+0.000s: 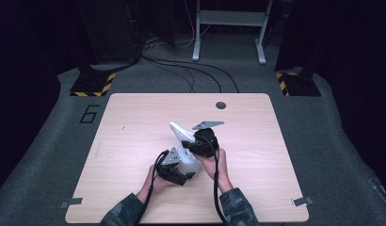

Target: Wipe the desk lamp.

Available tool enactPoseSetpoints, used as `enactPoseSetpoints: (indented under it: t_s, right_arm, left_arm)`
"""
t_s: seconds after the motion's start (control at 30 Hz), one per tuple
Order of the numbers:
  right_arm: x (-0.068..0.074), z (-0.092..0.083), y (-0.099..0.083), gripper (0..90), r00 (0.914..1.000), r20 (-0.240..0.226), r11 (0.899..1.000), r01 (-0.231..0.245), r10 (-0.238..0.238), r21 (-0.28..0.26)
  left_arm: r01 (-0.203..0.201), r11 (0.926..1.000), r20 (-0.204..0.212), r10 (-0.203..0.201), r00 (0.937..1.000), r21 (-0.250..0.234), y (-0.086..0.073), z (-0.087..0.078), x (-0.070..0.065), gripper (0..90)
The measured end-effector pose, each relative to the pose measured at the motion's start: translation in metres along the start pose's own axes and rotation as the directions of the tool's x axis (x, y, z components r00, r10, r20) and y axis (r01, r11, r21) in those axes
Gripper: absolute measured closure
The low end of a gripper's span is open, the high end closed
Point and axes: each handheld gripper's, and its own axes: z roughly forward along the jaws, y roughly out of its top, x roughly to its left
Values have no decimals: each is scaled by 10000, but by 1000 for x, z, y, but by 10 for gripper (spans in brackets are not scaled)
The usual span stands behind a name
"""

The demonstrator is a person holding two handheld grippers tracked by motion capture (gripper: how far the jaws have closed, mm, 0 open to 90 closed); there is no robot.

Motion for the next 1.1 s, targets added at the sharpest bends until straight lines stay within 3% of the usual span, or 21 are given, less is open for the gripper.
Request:
enactPoseSetpoints:
  t_s: [0.17,0.33,0.5,0.7,0.9,1.03,1.1]
  right_arm:
    - [11,-8,-8,852,9995,-64,9993,318,-317,200]
    - [-1,-15,-10,852,9999,18,9998,148,-148,150]
    - [-6,-5,0,852,9999,97,9999,48,-49,123]
    - [5,3,4,852,9997,-206,9996,110,-104,270]
    - [8,-11,-10,853,9988,-389,9992,307,-296,274]
    - [-1,-20,-16,852,9998,-214,9999,-36,39,140]
    - [-4,-20,-14,853,9998,-140,9999,-137,138,90]
  left_arm:
    - [-132,9999,-61,132,9999,-5,0,0,1,77]
    - [51,10000,23,-51,10000,5,0,0,0,77]
    - [-16,10000,-4,16,10000,21,0,0,0,77]
    - [-59,10000,-46,59,10000,-8,0,0,0,77]
    - [-63,10000,-42,63,10000,-2,0,0,1,77]
    - [70,10000,27,-70,10000,9,0,0,0,77]
    - [-54,9999,11,54,10000,103,0,0,1,77]
